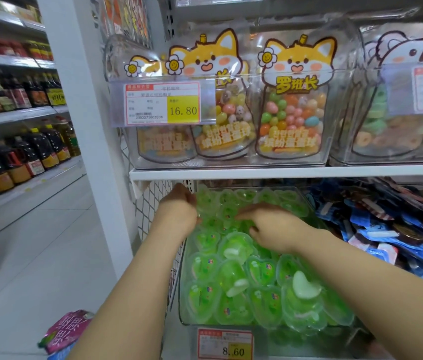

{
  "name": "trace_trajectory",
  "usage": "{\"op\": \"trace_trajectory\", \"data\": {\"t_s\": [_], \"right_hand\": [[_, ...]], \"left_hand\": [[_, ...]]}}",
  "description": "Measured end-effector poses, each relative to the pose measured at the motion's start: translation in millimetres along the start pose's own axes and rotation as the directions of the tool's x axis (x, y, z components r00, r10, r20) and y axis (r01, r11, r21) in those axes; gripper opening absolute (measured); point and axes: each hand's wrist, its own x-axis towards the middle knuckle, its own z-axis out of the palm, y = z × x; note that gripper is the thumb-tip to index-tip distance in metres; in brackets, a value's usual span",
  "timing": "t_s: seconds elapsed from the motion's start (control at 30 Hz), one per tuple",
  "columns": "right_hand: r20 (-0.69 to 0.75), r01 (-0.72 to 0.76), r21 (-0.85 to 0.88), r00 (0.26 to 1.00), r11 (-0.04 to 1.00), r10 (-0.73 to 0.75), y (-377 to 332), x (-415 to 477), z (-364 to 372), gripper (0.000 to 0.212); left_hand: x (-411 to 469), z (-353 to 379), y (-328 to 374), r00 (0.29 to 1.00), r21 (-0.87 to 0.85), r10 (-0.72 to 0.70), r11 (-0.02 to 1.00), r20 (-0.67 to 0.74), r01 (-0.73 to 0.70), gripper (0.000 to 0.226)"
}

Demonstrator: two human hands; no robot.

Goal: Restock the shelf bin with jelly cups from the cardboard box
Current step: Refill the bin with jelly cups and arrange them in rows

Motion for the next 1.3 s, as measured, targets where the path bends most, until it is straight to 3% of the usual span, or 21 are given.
{"op": "trace_trajectory", "data": {"t_s": [0.17,0.4,0.67,0.83,1.1,1.3], "right_hand": [[-0.001,0.007,0.002,1.000,1.000,-0.007,0,1,0,0.048],[0.009,0.012,-0.008,1.000,1.000,-0.012,2,4,0,0.047],[0.005,0.030,-0.018,1.000,0.999,-0.030,2,6,0,0.046],[-0.013,0.046,-0.025,0.999,0.999,-0.046,1,7,1,0.047],[-0.007,0.054,-0.033,0.999,0.998,-0.054,4,10,2,0.048],[-0.011,0.052,-0.041,0.999,0.998,-0.053,6,10,3,0.048]], "left_hand": [[6,7,-13,0.996,0.326,0.081,0.943,-0.027,-0.068,0.016],[28,14,-12,0.998,0.487,0.017,0.872,0.063,-0.045,0.013],[47,28,-10,1.000,0.530,0.017,0.848,0.007,-0.019,0.028],[50,29,-13,1.000,0.534,0.010,0.846,0.010,-0.014,0.025],[53,23,-12,0.997,0.344,-0.031,0.939,0.072,0.005,0.038],[50,20,-12,0.996,0.301,-0.050,0.953,0.071,0.026,0.041]]}}
